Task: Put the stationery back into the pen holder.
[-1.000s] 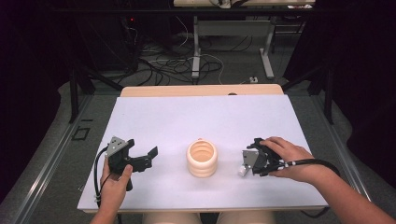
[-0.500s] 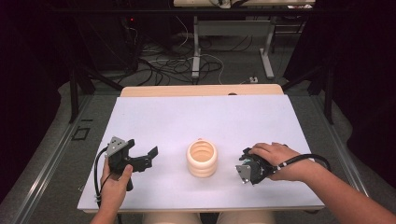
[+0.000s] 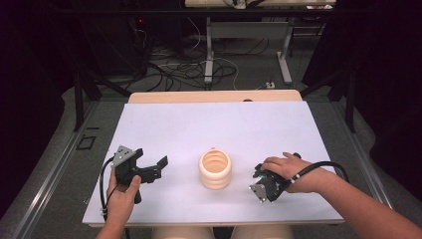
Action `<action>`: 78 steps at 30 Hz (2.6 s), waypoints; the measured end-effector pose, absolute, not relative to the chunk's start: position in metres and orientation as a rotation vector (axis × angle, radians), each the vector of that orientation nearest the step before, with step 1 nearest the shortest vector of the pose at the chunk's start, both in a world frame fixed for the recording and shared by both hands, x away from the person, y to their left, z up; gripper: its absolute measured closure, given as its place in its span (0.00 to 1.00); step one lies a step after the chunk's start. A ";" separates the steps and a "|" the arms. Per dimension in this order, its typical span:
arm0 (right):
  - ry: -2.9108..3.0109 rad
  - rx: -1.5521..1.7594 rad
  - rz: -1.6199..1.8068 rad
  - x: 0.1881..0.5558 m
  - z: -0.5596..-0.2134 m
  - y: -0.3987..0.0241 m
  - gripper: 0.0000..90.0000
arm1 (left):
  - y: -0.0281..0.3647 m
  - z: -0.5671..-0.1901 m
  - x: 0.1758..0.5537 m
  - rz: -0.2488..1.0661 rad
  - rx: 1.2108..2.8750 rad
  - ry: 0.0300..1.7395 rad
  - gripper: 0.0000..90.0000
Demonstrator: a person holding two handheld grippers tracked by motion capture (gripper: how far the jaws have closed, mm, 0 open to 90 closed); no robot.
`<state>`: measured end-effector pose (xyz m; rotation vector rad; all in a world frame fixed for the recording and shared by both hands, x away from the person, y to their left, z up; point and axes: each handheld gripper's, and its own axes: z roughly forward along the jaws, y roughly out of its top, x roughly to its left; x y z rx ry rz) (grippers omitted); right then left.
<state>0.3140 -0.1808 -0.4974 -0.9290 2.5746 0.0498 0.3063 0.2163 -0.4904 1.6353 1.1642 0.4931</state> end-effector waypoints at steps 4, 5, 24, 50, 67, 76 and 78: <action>2.592 -0.937 0.091 0.316 -0.503 -0.181 0.57 | 0.216 -0.491 0.307 0.494 1.636 1.164 0.00; 2.611 -0.947 0.081 0.316 -0.503 -0.180 0.57 | 0.216 -0.491 0.307 0.493 1.635 1.164 0.00; 2.670 -1.002 0.019 0.321 -0.519 -0.172 0.62 | 0.217 -0.492 0.307 0.489 1.633 1.172 0.01; 2.617 -1.072 -0.014 0.318 -0.522 -0.169 0.72 | 0.217 -0.493 0.308 0.482 1.633 1.183 0.01; 2.637 -0.752 0.203 0.326 -0.501 -0.172 0.72 | 0.217 -0.492 0.308 0.483 1.630 1.188 0.01; 2.659 -0.503 0.410 0.335 -0.484 -0.173 0.72 | 0.217 -0.492 0.308 0.486 1.622 1.186 0.01; 2.665 -0.446 0.443 0.337 -0.481 -0.173 0.72 | 0.217 -0.492 0.308 0.487 1.624 1.186 0.01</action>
